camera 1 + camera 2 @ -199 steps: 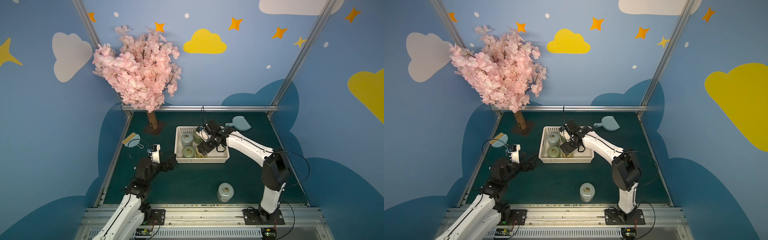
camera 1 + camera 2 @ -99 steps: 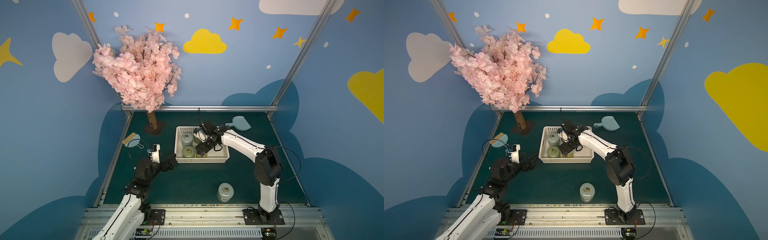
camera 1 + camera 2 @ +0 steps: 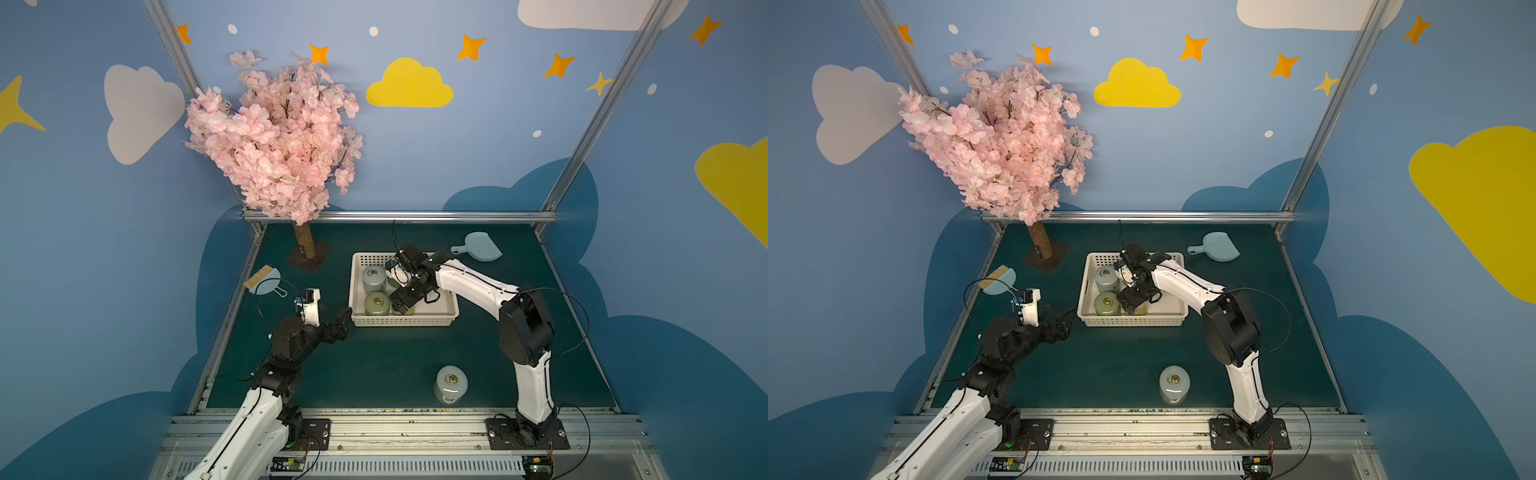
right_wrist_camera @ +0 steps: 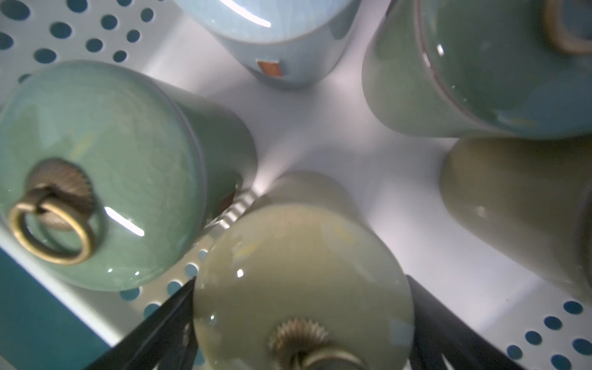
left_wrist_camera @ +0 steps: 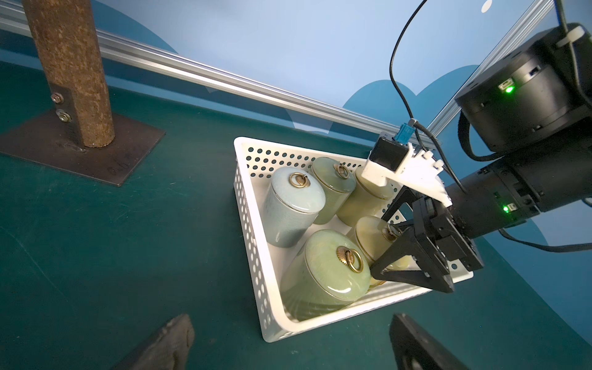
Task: Take the tea canister out of the basket
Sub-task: Pick up the tea canister from the basket.
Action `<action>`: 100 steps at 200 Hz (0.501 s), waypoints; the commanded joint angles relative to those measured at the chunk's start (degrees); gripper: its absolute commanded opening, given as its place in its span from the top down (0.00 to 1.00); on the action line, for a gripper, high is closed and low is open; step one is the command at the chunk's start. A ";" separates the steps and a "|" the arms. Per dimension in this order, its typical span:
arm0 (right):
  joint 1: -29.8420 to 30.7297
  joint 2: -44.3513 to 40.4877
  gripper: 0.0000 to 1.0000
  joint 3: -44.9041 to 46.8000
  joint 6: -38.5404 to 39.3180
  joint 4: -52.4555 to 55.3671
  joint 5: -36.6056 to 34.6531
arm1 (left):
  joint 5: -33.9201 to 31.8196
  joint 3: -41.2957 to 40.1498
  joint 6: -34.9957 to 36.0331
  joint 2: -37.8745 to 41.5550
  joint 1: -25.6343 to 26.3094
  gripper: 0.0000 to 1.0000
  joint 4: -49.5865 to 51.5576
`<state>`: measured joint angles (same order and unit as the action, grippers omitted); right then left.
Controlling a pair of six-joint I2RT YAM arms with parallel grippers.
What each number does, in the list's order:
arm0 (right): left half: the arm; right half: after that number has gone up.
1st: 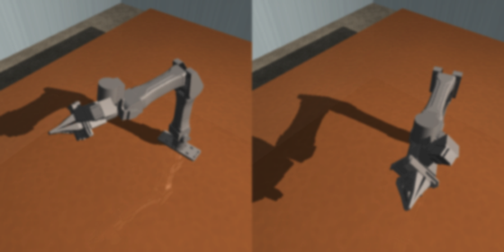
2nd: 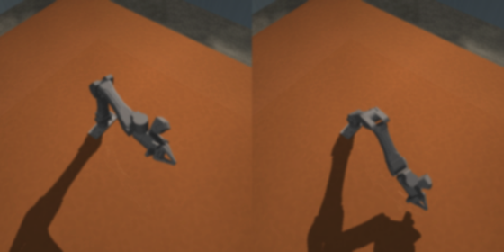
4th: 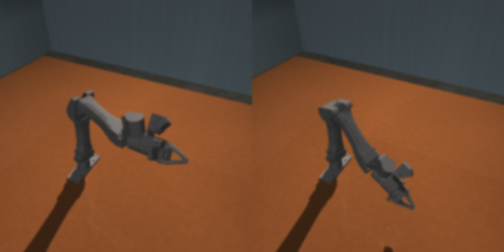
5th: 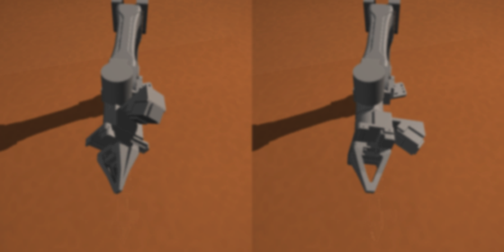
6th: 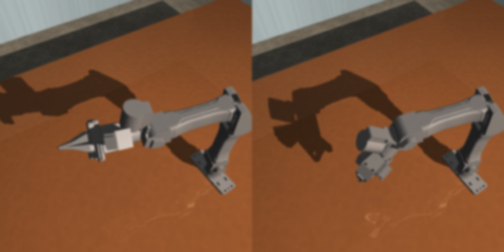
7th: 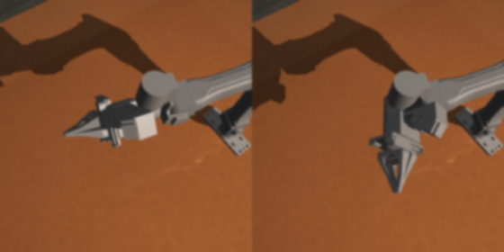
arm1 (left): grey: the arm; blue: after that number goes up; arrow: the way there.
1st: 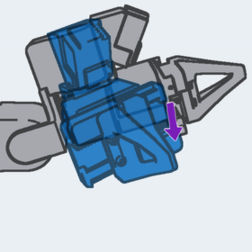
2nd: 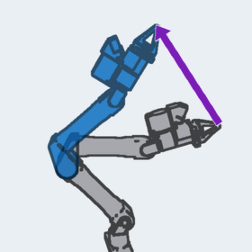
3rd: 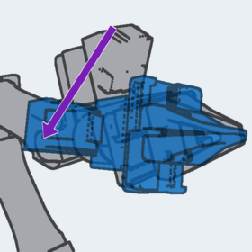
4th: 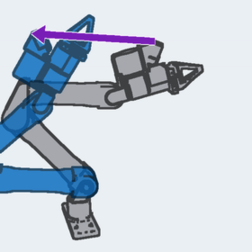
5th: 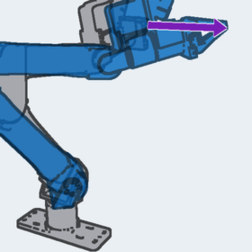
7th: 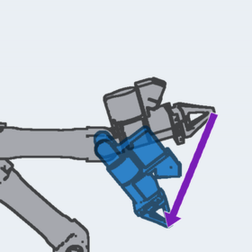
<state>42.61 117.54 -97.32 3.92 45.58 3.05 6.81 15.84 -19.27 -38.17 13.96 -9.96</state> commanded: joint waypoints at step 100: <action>0.01 1.34 0.41 -3.32 0.16 3.11 0.22 | -0.39 -0.14 0.84 0.47 0.19 0.00 -0.56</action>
<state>42.63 118.48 -99.20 3.92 46.78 2.96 6.63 15.84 -19.27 -38.17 13.96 -9.93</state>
